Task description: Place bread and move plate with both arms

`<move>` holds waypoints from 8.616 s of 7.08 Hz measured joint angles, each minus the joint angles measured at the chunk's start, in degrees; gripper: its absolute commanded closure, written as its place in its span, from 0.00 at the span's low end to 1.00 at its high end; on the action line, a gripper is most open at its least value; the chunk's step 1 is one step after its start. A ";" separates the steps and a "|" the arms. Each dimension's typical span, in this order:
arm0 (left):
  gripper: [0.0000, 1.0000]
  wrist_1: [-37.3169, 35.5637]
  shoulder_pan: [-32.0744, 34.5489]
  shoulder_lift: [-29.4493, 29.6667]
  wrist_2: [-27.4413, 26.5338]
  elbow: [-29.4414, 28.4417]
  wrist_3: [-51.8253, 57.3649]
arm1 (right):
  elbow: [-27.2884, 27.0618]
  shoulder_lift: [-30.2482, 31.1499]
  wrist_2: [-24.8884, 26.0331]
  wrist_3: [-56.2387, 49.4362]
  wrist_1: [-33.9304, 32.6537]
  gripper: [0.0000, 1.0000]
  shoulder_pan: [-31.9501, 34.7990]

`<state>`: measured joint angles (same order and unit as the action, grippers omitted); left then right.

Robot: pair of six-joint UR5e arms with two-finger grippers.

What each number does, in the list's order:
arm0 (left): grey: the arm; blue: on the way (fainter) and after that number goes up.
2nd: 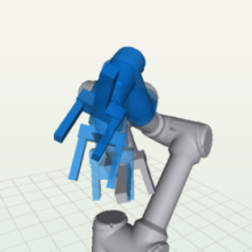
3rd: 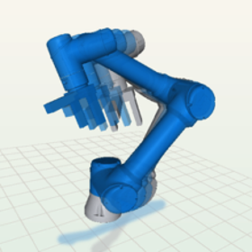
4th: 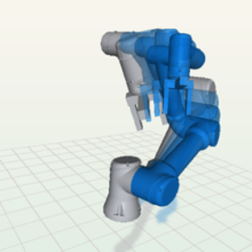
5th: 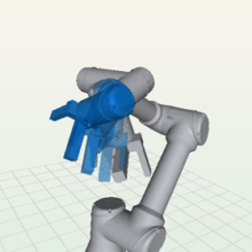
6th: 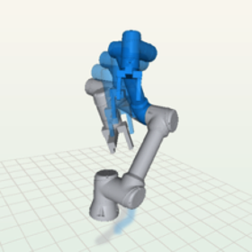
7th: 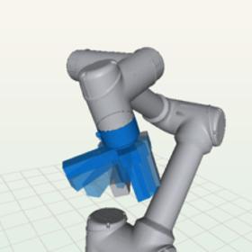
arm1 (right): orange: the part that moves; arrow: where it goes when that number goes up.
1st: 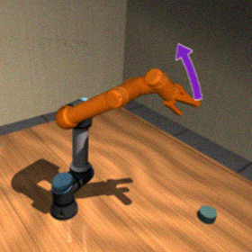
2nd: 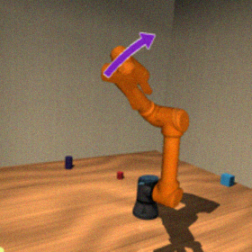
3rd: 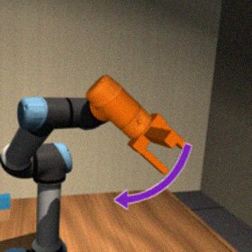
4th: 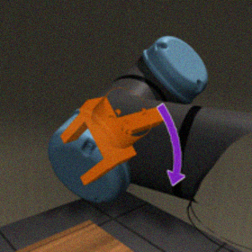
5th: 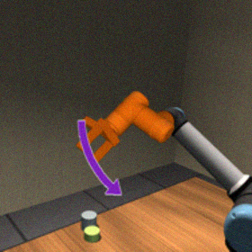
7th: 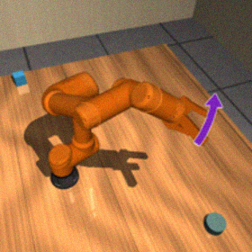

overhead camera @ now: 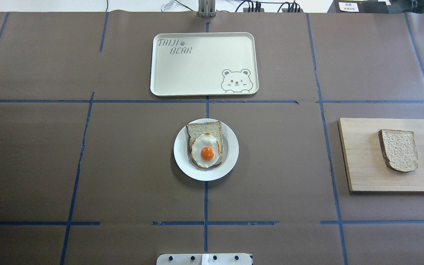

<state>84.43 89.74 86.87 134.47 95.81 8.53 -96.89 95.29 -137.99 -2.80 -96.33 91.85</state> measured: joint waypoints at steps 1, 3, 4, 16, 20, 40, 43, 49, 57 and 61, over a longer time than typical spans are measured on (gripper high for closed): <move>0.00 0.02 0.00 -0.02 0.00 0.00 0.00 | 0.07 -0.09 0.00 0.01 0.00 0.00 0.00; 0.00 0.09 0.01 -0.03 0.00 0.03 0.00 | 0.30 -0.22 0.00 0.12 0.00 0.00 0.00; 0.00 0.11 0.03 -0.03 0.00 0.13 0.00 | 0.30 -0.26 0.00 0.15 0.00 0.00 0.00; 0.00 0.10 0.01 0.02 0.00 2.83 -0.44 | -1.12 -1.93 0.27 13.44 9.61 0.01 -2.48; 0.00 0.12 0.00 0.05 0.06 3.35 -0.55 | -0.55 5.19 4.06 45.07 39.06 0.01 -18.21; 0.00 -0.40 0.09 -0.04 -0.02 4.90 -0.70 | 5.79 3.72 8.25 51.90 44.69 1.00 -32.04; 0.00 -0.43 0.09 0.07 -0.09 4.91 -0.78 | 6.20 3.74 2.74 51.95 50.70 1.00 -30.75; 0.00 -0.52 0.02 0.40 -0.09 4.34 -0.79 | 5.84 -11.21 -12.68 64.42 54.33 1.00 -24.03; 0.00 -0.58 0.03 0.41 -0.09 3.86 -0.79 | 6.95 -36.66 -1.62 85.14 56.33 1.00 -39.20; 0.00 -0.60 0.00 0.73 -0.11 3.38 -0.79 | 8.06 -36.89 23.68 92.50 69.37 1.00 -57.01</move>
<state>83.83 89.74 87.60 134.36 99.18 7.73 -88.83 58.40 -114.31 89.70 -26.96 34.84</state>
